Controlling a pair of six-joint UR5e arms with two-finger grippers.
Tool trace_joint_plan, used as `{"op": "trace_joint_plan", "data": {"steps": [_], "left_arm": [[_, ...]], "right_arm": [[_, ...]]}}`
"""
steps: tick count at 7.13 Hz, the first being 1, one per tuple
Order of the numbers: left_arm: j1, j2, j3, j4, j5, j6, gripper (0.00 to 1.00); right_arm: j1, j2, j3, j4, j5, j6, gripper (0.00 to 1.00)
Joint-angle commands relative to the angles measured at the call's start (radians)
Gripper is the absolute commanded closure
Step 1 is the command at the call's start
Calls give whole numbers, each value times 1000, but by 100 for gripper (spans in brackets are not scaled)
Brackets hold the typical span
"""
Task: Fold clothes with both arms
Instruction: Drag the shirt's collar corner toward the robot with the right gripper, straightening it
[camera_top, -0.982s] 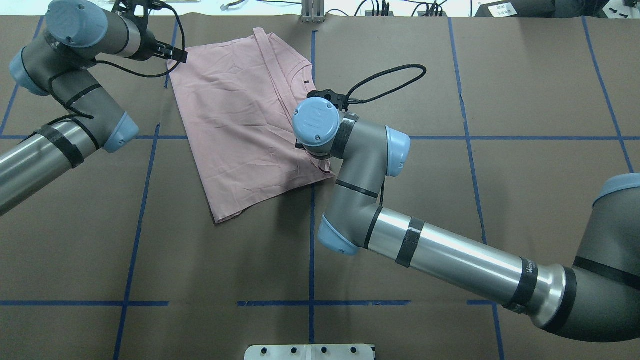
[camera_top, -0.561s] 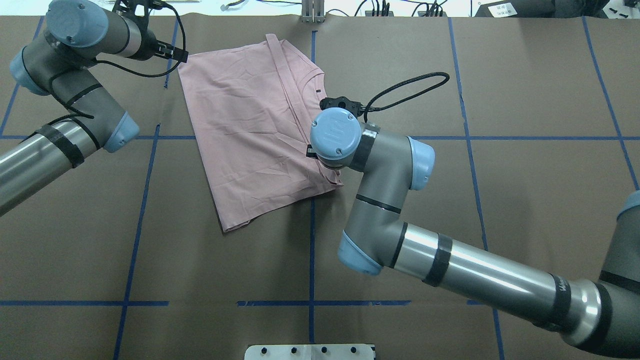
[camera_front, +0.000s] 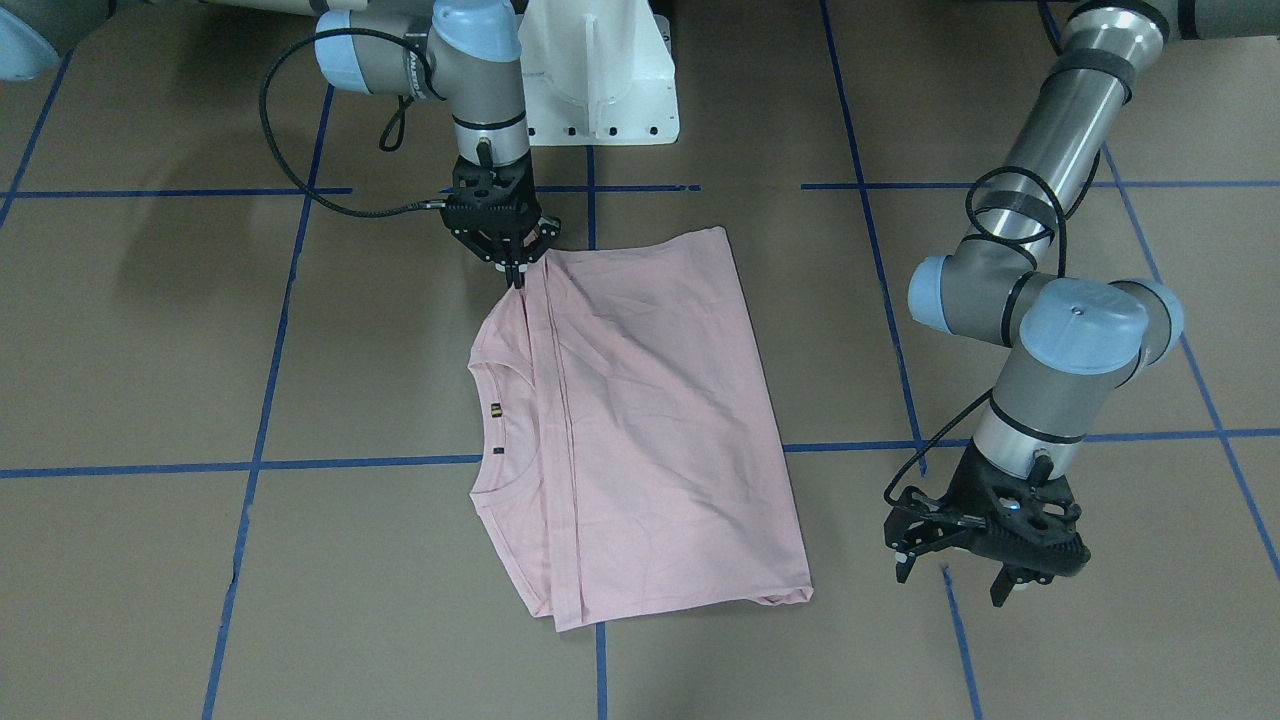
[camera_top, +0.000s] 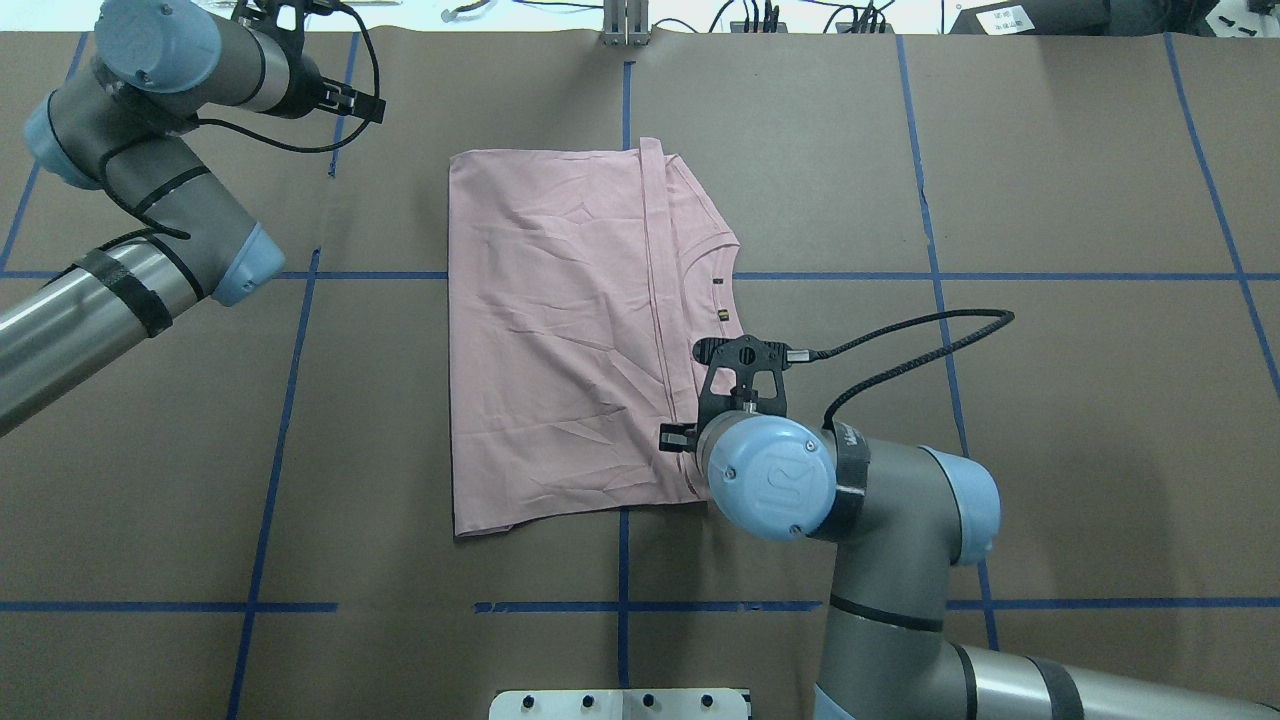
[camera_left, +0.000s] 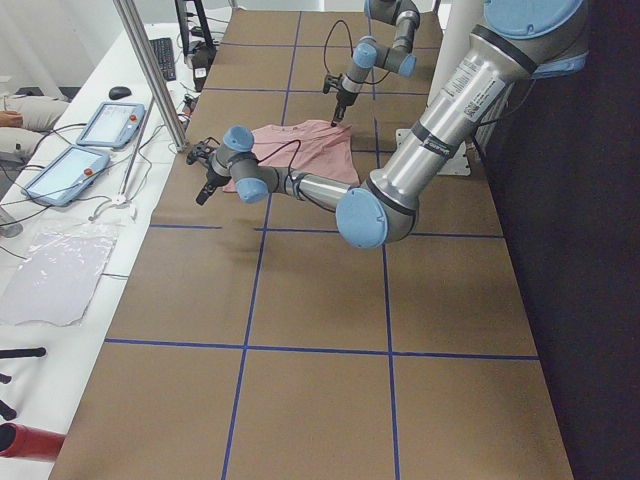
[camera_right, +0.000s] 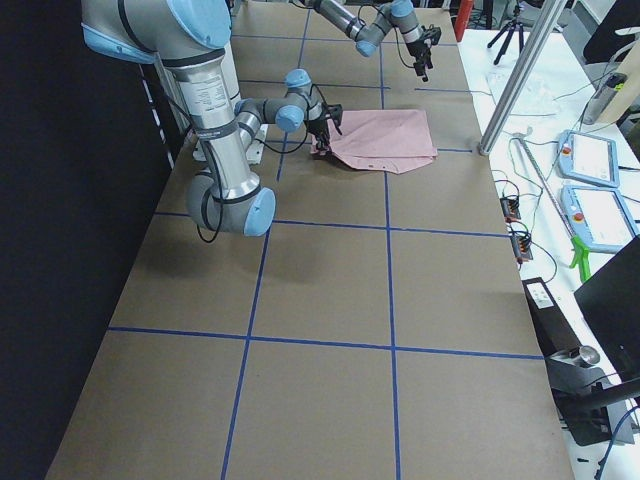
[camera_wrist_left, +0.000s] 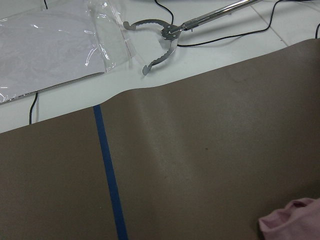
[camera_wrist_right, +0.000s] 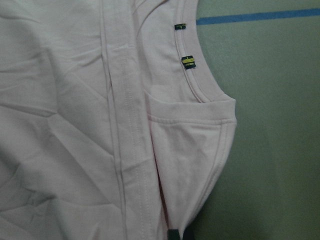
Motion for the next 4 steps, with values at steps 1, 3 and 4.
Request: {"op": "trace_joint_plan", "data": {"steps": [1,3,4], "left_arm": [[25,1,-50,11,-5,-38,0],[70,2,-125,92,-34,-127,0],[81,2,-138,97,-34,-136,0]], "right_arm": [[-44,-42,34,-1,-46,20,100],[-45,-59,36,-1,-56,20,1],[-45,-57,54,-3,-64,18,0]]}}
